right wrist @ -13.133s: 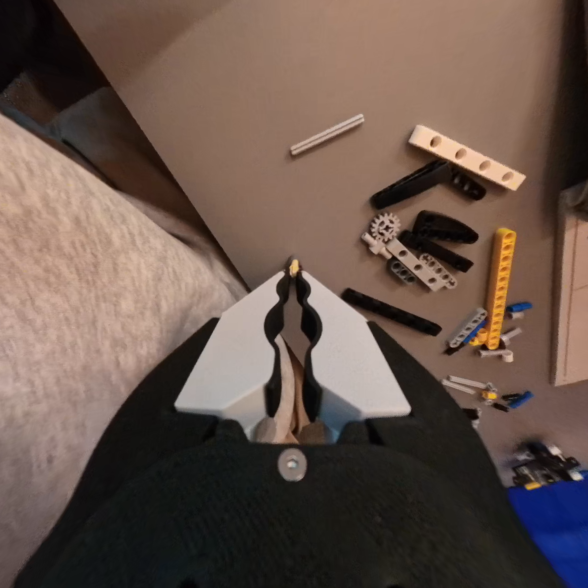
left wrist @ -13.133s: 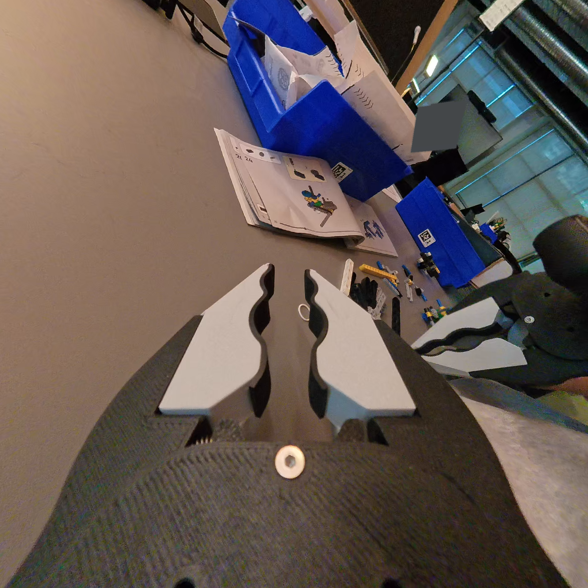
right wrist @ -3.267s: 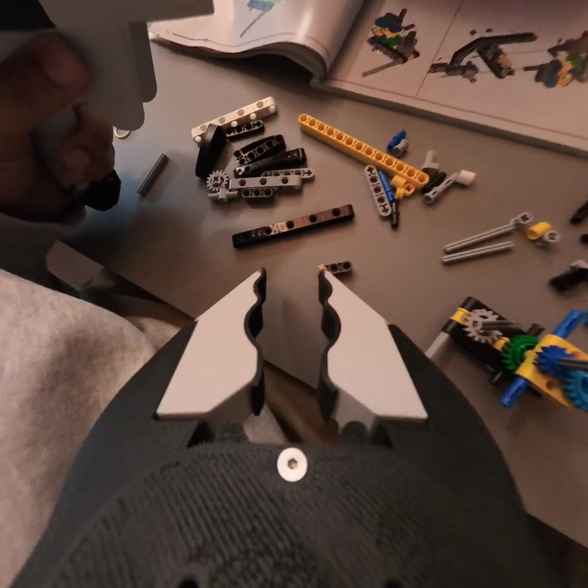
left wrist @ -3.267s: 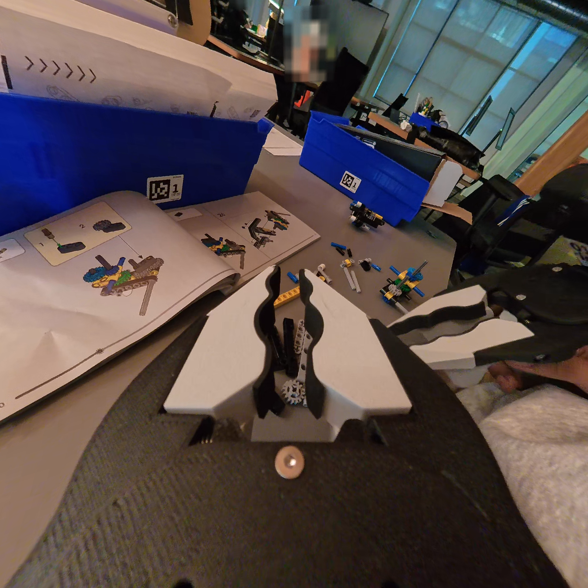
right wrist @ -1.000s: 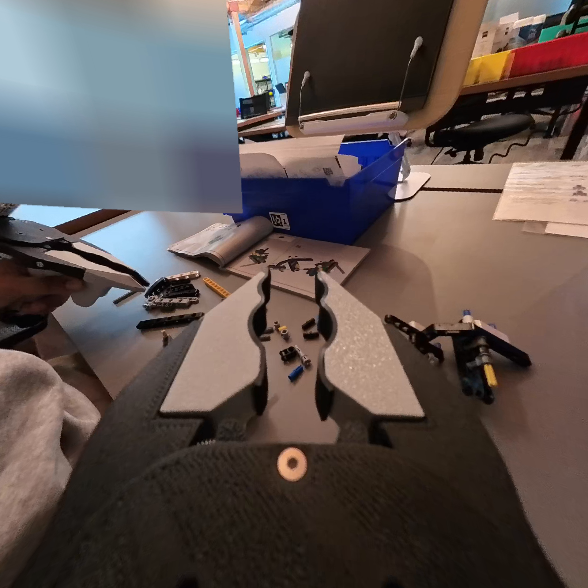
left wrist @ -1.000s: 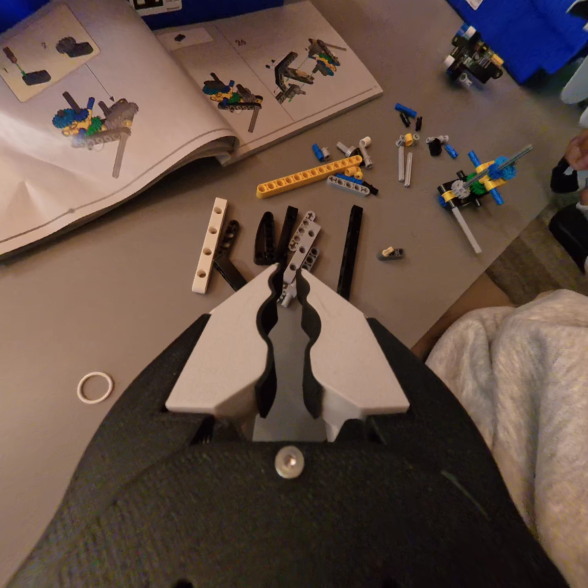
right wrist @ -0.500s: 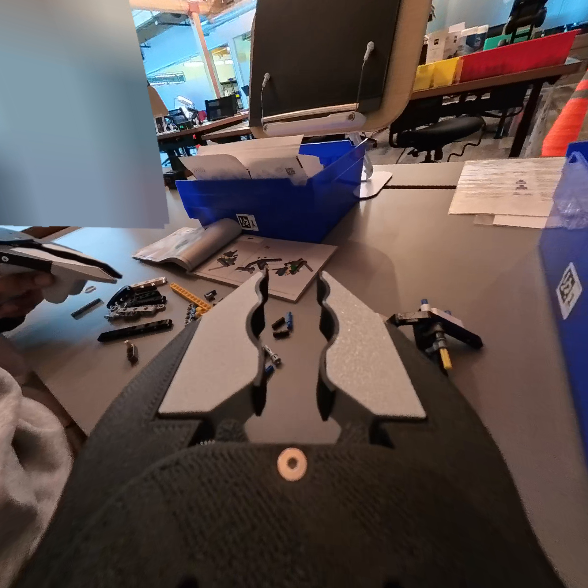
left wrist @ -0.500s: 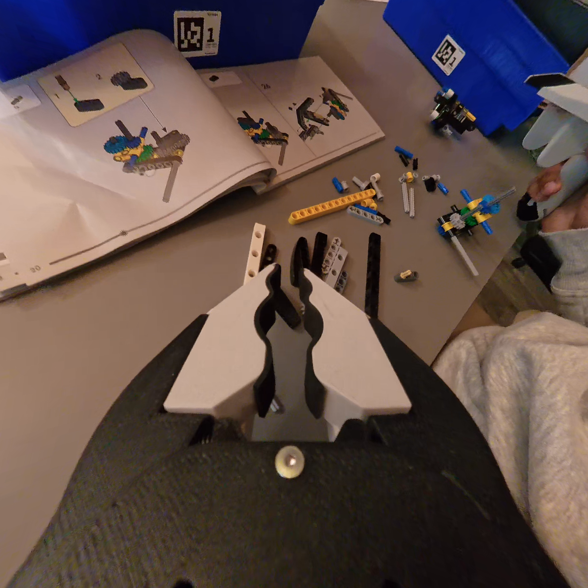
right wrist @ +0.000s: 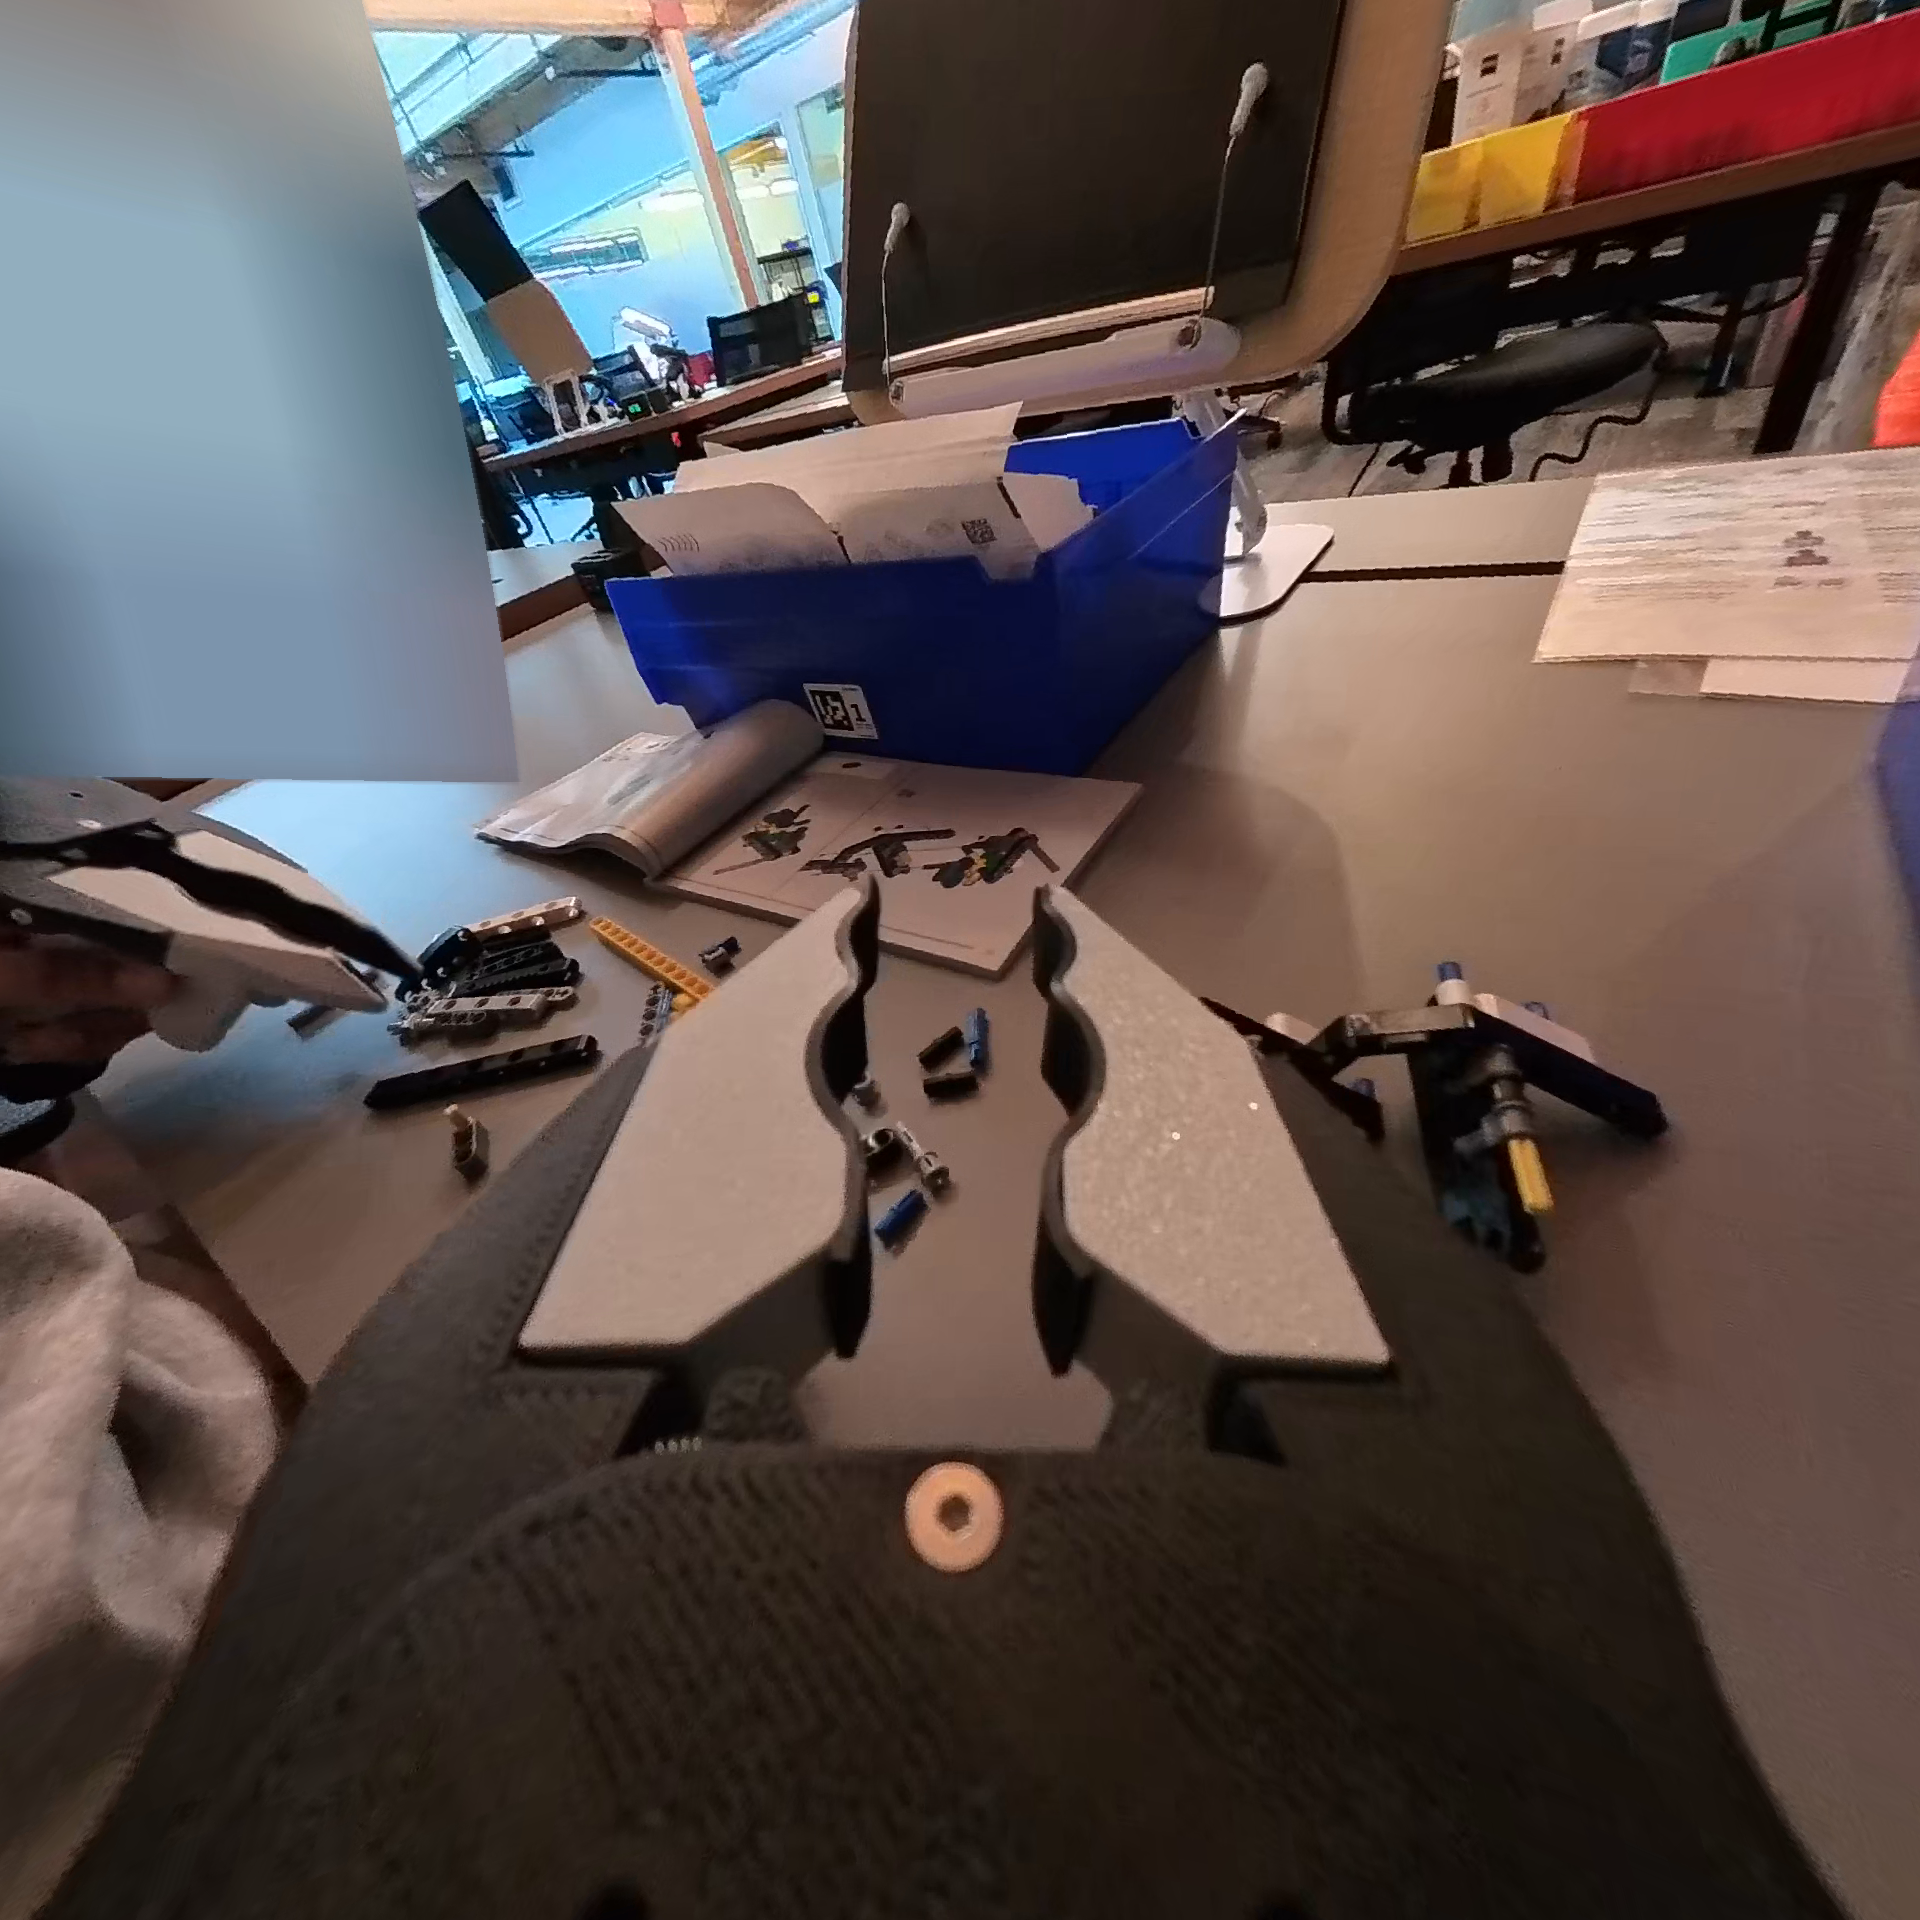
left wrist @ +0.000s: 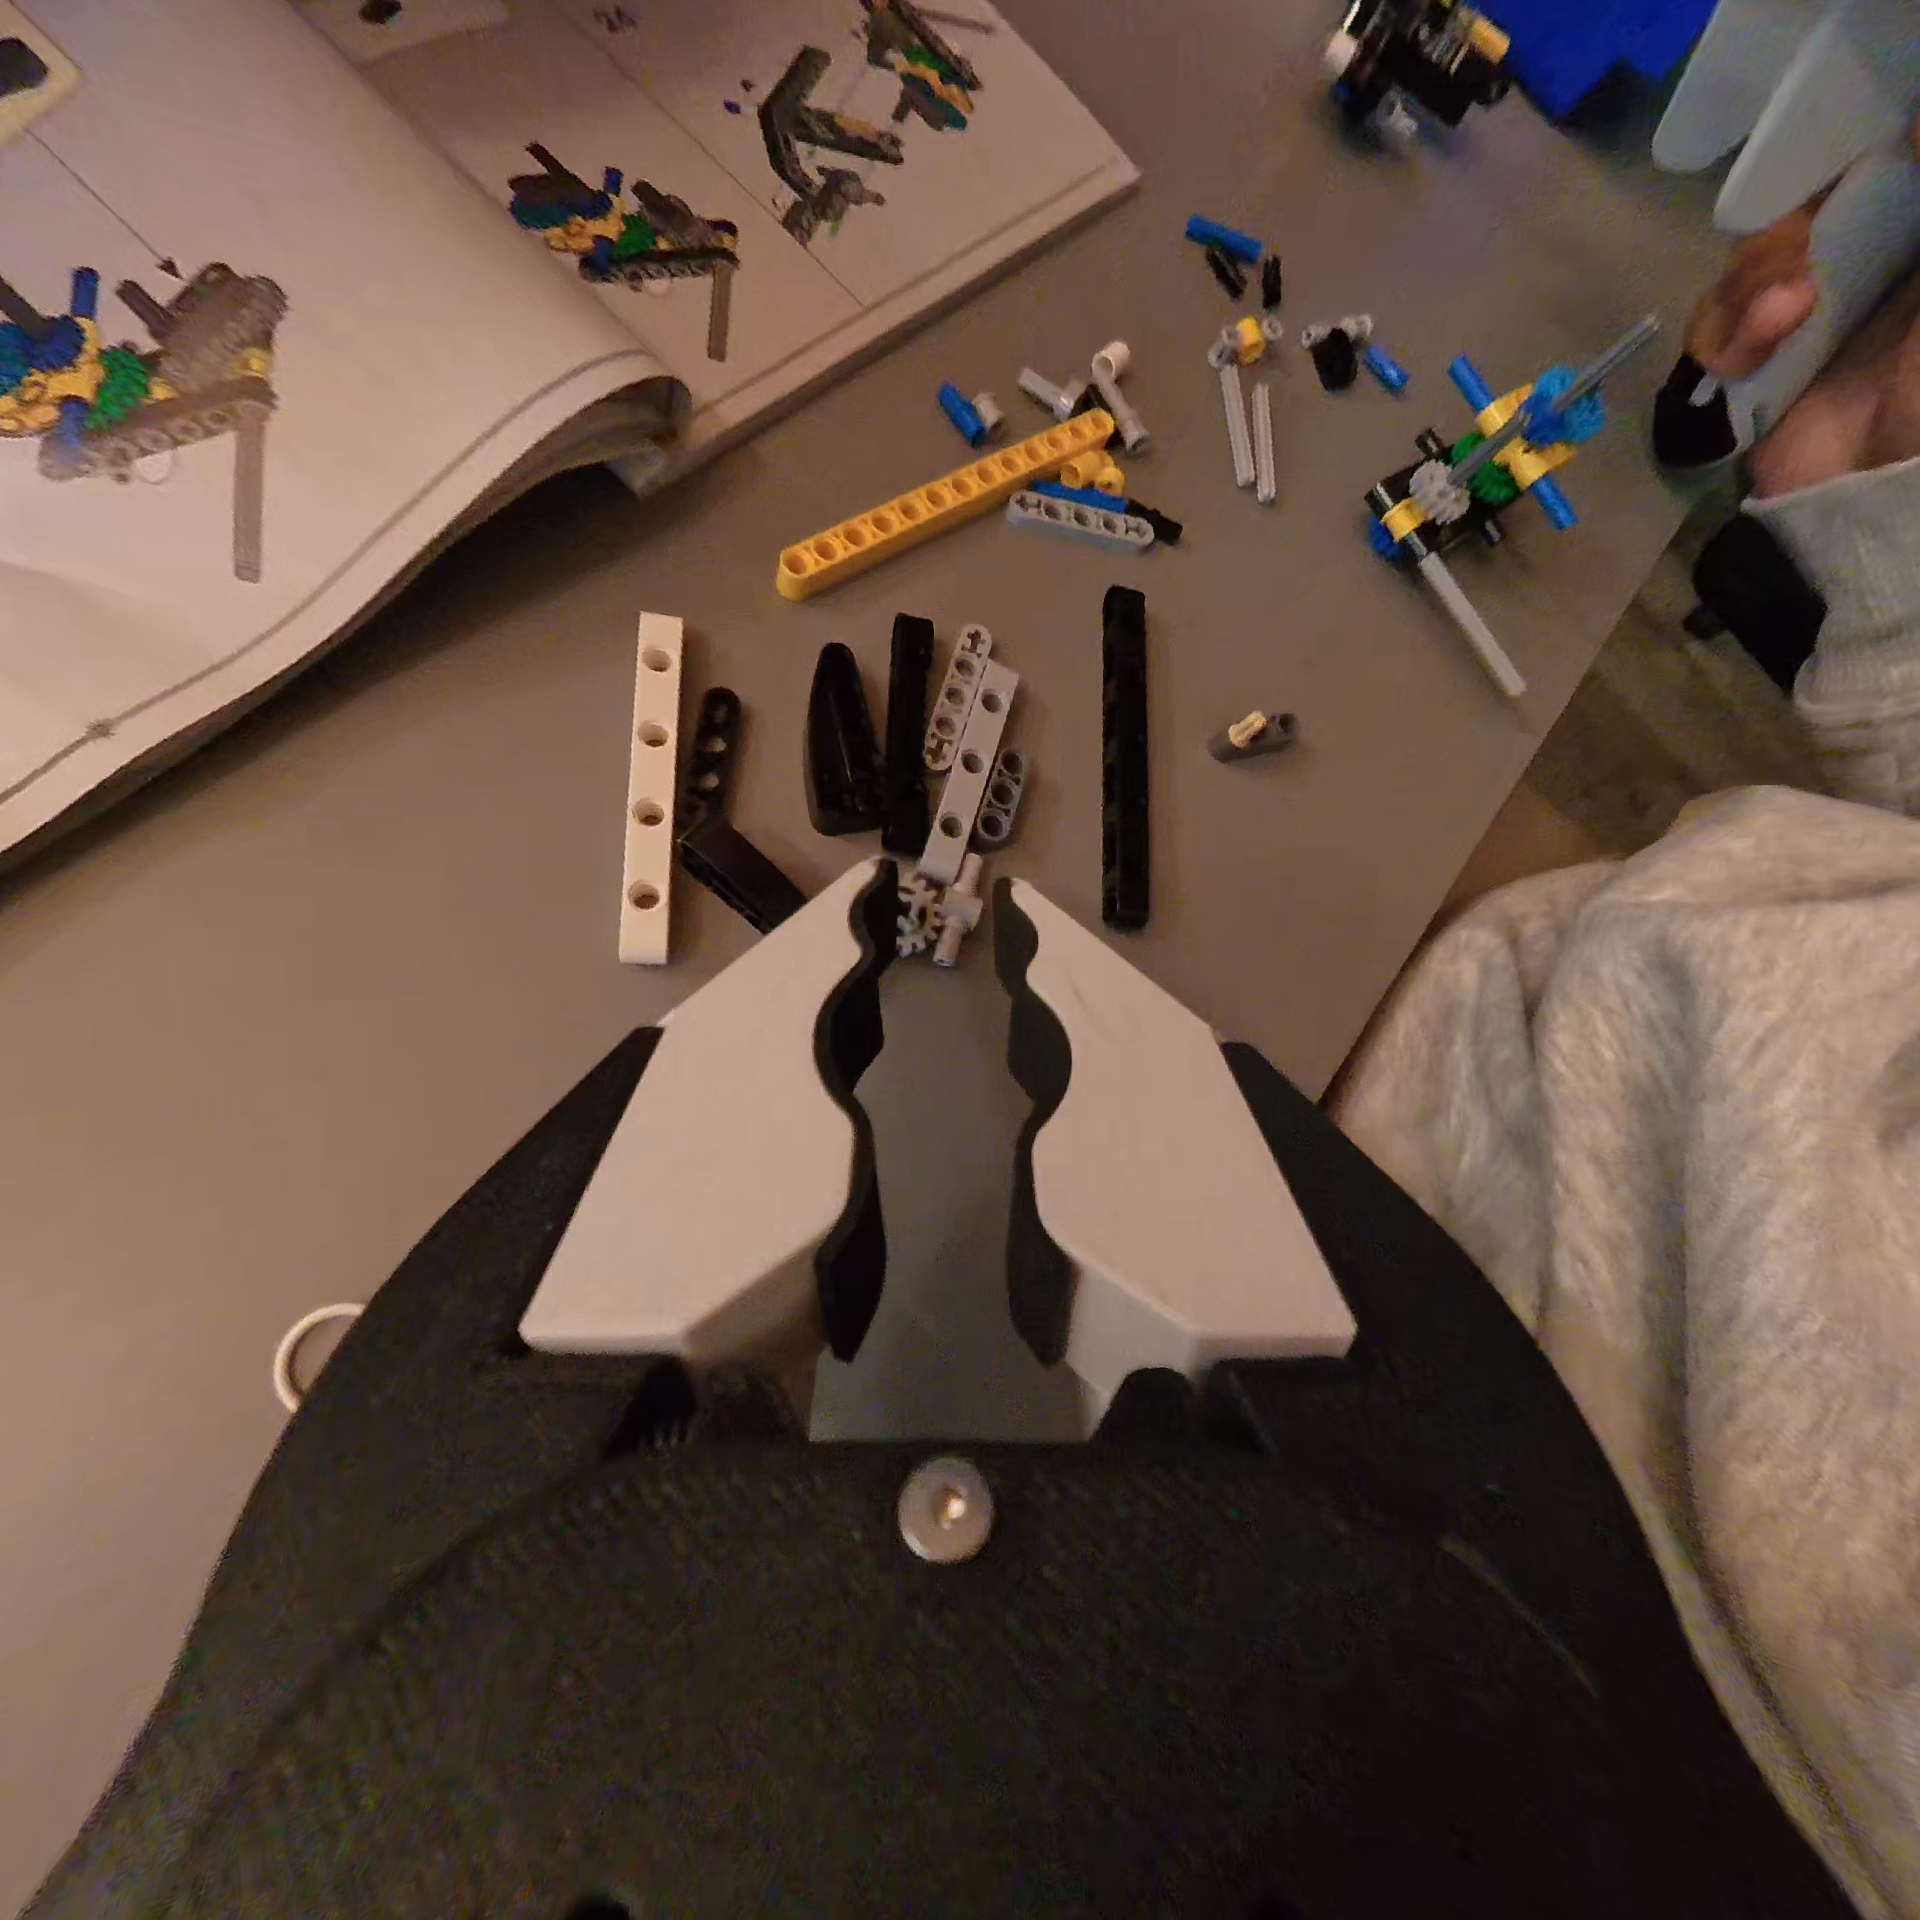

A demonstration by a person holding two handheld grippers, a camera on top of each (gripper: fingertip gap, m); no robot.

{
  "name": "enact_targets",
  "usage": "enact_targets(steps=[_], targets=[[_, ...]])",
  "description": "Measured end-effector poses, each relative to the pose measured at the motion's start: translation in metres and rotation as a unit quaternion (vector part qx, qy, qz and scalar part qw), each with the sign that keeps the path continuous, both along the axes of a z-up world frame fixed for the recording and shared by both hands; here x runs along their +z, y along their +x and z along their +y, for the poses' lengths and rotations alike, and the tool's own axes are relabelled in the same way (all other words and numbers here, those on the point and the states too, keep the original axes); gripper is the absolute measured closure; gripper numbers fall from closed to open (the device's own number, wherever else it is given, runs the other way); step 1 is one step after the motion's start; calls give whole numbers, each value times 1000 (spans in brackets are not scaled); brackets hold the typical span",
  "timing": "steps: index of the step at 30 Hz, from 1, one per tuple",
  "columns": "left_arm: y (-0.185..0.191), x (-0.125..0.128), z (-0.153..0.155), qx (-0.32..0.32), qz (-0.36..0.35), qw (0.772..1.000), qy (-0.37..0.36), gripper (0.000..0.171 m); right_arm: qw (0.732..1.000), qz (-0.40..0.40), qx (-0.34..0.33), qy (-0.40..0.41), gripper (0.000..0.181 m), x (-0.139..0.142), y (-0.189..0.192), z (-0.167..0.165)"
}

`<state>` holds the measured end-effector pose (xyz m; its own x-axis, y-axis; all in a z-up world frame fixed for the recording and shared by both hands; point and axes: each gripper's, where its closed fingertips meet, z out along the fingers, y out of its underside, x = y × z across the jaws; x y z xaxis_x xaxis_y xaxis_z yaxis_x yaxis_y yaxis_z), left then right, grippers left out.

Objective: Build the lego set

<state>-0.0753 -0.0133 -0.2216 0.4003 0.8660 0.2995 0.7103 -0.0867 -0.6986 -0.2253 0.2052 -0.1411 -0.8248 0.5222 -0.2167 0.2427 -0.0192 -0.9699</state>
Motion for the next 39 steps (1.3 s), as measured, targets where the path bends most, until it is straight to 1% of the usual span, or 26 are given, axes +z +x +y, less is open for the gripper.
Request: enact_targets(steps=[4,14,25,26,27,30,33,36,39], targets=[[-2,-10,-7,17,-18,999,-43,160,1000,0,3,-14,153,5,3,3],[0,-10,-8,39,-32,998,-22,160,999,-4,19,-40,153,12,8,5],[-2,-11,-5,36,-23,999,-27,158,999,7,23,-48,149,19,14,0],[-1,-11,-4,35,-24,999,-24,158,999,6,24,-48,149,19,15,0],[0,-12,-3,32,-27,999,-22,153,998,4,25,-49,150,19,15,0],[0,-11,-1,30,-28,999,-22,151,998,3,28,-53,151,20,16,-1],[0,-11,-1,32,-27,999,-29,152,998,6,27,-55,152,21,17,-2],[0,-12,-3,38,-28,998,-34,158,998,2,25,-53,152,20,16,-1],[0,-12,-2,40,-30,998,-30,158,999,-5,16,-52,153,18,13,2]])
